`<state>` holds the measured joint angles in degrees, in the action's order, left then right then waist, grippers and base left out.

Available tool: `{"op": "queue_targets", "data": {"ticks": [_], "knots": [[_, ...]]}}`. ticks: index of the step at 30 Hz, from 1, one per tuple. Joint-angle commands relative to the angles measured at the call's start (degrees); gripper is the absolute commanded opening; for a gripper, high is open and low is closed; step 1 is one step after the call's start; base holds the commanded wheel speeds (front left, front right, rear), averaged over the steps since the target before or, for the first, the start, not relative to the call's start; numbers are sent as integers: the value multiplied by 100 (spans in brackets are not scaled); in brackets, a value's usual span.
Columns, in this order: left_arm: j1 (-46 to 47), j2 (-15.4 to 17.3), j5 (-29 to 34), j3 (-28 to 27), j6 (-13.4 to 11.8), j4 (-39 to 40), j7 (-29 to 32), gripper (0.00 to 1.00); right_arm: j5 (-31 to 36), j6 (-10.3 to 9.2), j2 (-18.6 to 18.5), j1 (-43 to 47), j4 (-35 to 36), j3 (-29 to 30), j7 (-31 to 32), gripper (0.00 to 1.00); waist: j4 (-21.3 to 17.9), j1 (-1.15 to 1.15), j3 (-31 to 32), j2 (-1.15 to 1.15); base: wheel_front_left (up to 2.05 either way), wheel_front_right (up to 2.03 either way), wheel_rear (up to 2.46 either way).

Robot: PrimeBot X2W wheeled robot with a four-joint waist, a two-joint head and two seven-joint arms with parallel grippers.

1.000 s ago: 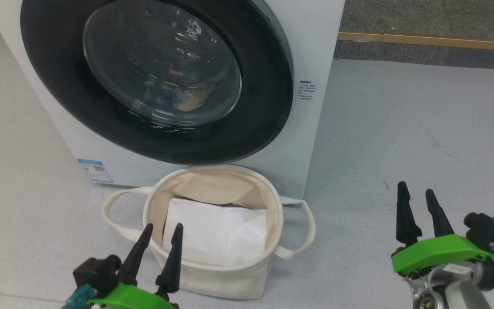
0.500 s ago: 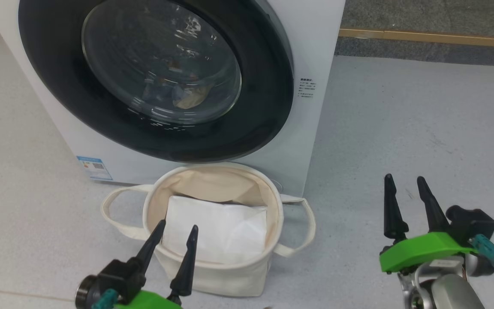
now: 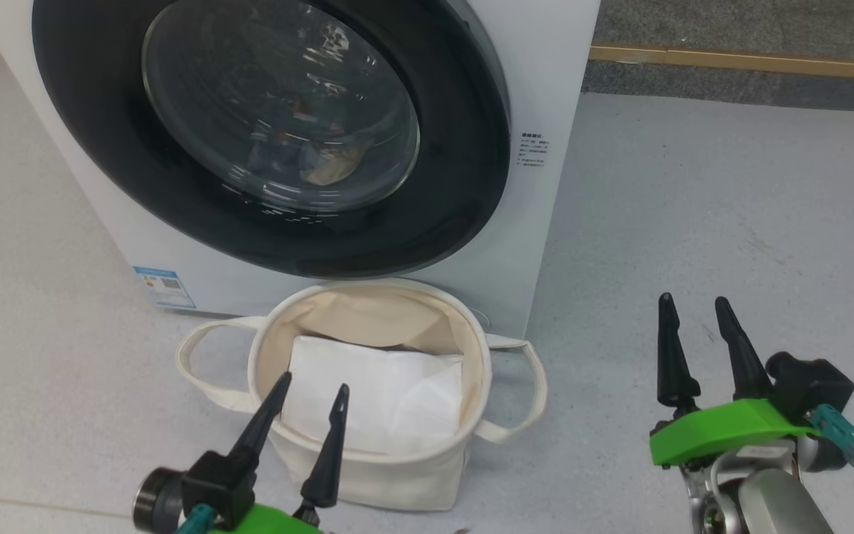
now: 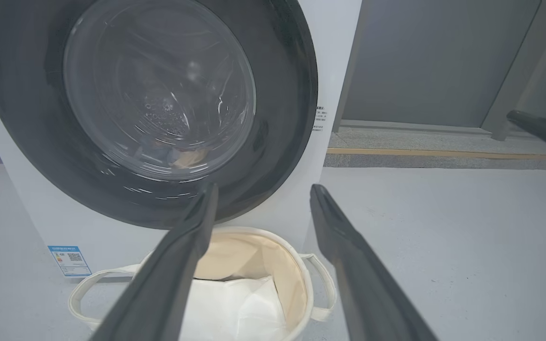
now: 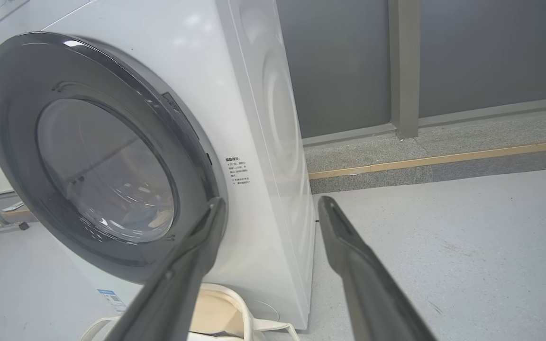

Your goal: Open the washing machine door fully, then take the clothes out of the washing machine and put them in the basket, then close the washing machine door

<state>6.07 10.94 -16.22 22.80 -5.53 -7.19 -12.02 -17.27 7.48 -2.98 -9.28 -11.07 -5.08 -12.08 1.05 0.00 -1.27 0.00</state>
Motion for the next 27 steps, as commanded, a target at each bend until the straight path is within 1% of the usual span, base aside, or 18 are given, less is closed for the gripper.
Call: {"op": "queue_targets", "data": {"ticks": [1,5,8,11,13,19,27], "knots": [[212,12,104,-230,-51,139,-97,100,55,1,-3,-309,166,-135,-92,100,1,0,3,0,0,0,0],[179,-83,88,-366,-131,-127,-164,100,-22,1,2,-339,72,-123,-159,100,-4,0,-12,0,0,0,0],[206,-125,113,-397,-162,-383,-214,100,-213,1,6,-373,-40,-76,-170,100,-7,0,-23,0,0,0,0],[282,-138,236,-363,-176,-516,-264,100,-144,1,7,-429,-149,-59,-195,100,-11,0,-31,0,0,0,0],[326,-165,322,-345,-172,-493,-297,100,-73,1,7,-465,-212,-71,-223,100,-9,0,-35,0,0,0,0],[333,-224,318,-416,-108,-351,-297,100,-113,1,9,-522,-345,-132,-234,100,-2,0,-14,0,0,0,0],[288,-268,380,-464,-26,-324,-297,100,217,1,10,-521,-403,-98,-274,100,22,0,19,0,0,0,0]]}}
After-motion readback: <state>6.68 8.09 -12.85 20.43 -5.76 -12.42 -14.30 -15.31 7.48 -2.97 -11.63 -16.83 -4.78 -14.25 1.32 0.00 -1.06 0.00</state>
